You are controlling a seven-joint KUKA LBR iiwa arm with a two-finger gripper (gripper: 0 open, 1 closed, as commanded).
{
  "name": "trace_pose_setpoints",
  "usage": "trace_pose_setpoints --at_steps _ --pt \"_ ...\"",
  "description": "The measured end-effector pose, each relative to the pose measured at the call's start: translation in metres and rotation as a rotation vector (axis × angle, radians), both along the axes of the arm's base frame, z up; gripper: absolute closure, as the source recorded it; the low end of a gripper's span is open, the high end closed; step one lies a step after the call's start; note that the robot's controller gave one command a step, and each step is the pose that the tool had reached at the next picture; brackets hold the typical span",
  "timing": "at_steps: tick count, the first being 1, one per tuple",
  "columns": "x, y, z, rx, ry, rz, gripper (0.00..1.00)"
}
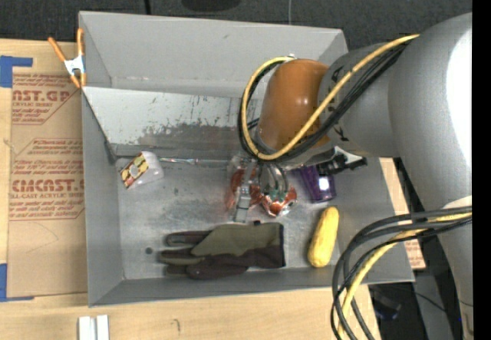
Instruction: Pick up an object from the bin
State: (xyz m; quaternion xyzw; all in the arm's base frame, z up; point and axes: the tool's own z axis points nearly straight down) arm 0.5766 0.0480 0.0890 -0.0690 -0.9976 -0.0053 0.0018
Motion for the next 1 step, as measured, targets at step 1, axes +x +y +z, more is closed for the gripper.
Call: trace_pose_setpoints --at_steps 1 --pt "-0.0024 0.0032 0.0170 -0.008 -0.003 0.002 1.00"
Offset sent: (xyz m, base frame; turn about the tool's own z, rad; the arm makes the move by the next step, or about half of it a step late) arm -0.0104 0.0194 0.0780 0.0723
